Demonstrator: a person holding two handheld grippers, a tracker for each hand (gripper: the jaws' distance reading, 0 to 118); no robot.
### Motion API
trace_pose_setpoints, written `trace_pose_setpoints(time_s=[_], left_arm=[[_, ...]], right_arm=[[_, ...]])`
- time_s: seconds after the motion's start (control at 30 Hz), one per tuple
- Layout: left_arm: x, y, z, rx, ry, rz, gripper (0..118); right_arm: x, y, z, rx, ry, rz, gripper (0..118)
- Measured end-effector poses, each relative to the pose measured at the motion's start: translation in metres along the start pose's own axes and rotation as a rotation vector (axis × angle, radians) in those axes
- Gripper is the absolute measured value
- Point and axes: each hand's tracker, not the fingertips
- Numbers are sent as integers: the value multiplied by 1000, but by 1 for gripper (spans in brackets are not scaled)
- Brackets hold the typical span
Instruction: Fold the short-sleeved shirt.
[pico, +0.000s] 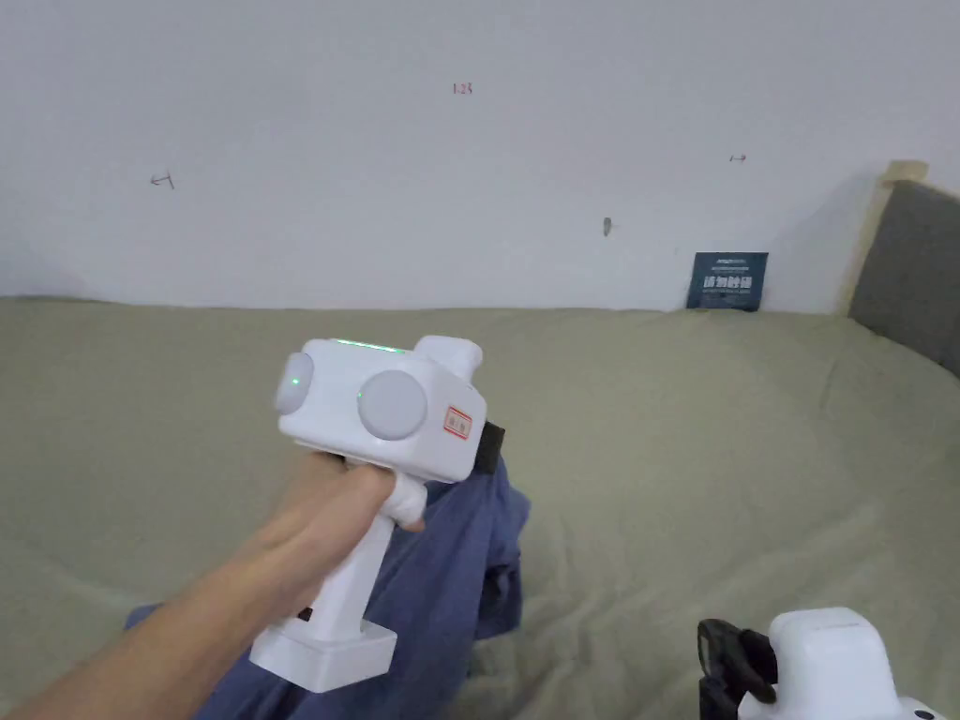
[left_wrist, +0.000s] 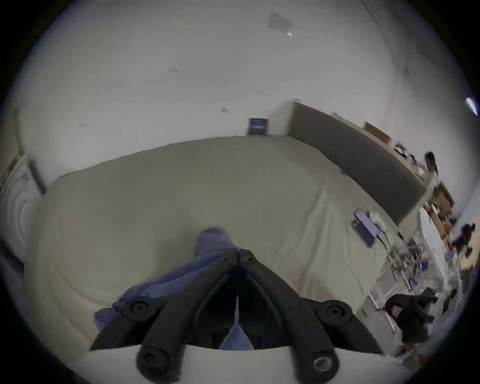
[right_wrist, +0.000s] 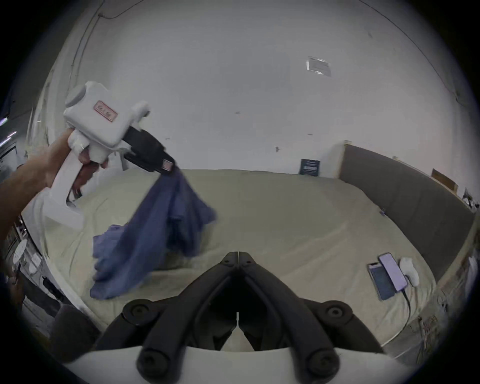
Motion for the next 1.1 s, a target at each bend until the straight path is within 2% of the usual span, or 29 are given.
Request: trace_pose_setpoints(time_s=[0.17,0.3,0.33,0.37,0.4,0.43,0.47,0.57,0.67,0.7,0.8,0.83,0.87,0.9,0.93,0.97,1.03,1.1], left_arm=[[31,-22,-113,-159,-53,12,0],[30,-56,-172,-239,-34,68,0],[36,-63,-169,-228,-33,70,4],[34,-69,-170,-220,-38,68,22],[32,-73,-168,-195,-29,79,82],[29,-76,-165,-192,-33,85,108],[29,-76,-158,-191,-30,115,109],[25,-83,-107,-59,37,115,107],[15,-96,-37,87,114,184,107],[13,-105,-7,161,155,191,105],[7,-140,86,348,340,196,86],[7,-155,118,390,426,188,86],[5,-171,148,428,505,211,68],[3,-183,170,462,534,226,32],[1,-196,191,472,569,247,7],[-1,-209,210,516,619,248,3],[-2,-223,237,491,641,248,3],[-5,-236,255,546,668,277,3]], right_arm=[[17,-12,-17,-43,-33,-22,0],[25,-23,-33,-87,-42,-27,0],[27,-25,-36,-91,-41,-32,0],[28,-26,-38,-99,-42,-39,0],[29,-26,-40,-104,-42,-44,0],[29,-27,-41,-105,-42,-45,0],[28,-27,-41,-105,-46,-48,0],[23,-22,-36,-93,-44,-53,0],[14,-13,-26,-53,-32,-51,0],[10,-10,-21,-41,-29,-49,0],[-2,-2,-6,13,-23,-36,0],[-7,0,0,35,-26,-22,0],[-12,2,6,56,-27,-6,0],[-16,3,10,64,-33,-7,0],[-20,5,16,82,-28,-10,0],[-24,6,21,100,-30,-15,0],[-30,7,28,120,-21,-18,0],[-37,8,32,135,-27,-13,0]])
